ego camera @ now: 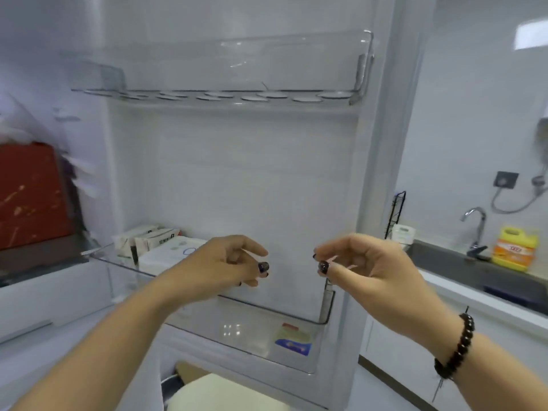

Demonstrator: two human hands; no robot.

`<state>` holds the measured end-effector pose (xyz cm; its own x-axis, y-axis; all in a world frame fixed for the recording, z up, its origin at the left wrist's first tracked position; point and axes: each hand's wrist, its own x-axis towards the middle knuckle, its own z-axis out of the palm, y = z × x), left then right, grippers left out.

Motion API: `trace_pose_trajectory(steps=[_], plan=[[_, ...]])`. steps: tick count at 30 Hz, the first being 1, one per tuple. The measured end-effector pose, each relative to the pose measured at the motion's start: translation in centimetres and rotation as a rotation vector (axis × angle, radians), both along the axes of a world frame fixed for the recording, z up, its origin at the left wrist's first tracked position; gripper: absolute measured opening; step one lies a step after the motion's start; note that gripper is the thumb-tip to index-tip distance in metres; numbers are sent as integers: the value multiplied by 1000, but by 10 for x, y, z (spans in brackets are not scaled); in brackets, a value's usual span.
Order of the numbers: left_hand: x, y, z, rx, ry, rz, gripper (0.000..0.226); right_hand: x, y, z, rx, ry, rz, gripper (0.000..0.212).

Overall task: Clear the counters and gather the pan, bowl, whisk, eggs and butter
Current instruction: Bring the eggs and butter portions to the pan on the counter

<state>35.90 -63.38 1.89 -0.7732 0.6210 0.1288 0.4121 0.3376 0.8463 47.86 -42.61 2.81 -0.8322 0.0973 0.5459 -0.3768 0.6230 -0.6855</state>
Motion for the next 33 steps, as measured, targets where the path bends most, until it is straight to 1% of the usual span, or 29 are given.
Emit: trace_pose_trajectory(steps=[2,4,6,9,11,13,16,19,22,25,28,31,33], plan=[[-15,2,7,-166,-24,-115,36,-11,-10,5,130,-73,-4,16],[-17,13,7,-381,26,-240,37,-21,-18,7,260,-176,16,16],[-20,25,4,-507,101,-291,33,-31,-23,8,354,-279,34,14],[-30,35,-4,-556,177,-307,24,-43,-24,5,494,-401,38,17],[-35,36,-6,-596,226,-297,24,-48,-24,3,541,-474,46,19],[-39,37,-6,-630,220,-280,28,-54,-26,3,576,-533,59,17],[-37,39,-4,-686,227,-274,27,-65,-32,6,679,-596,65,15],[-39,39,-3,-687,174,-237,29,-82,-38,6,795,-742,31,29],[-43,43,-5,-762,175,-279,34,-100,-40,-3,895,-848,-31,36],[-51,48,-12,-835,210,-284,35,-106,-42,-12,989,-883,-79,41],[-60,49,-23,-886,176,-297,33,-102,-43,-14,1065,-884,-117,37],[-63,49,-26,-905,156,-302,25,-98,-43,-18,1128,-839,-107,31],[-62,49,-27,-910,166,-313,31,-97,-43,-20,1165,-818,-113,30]])
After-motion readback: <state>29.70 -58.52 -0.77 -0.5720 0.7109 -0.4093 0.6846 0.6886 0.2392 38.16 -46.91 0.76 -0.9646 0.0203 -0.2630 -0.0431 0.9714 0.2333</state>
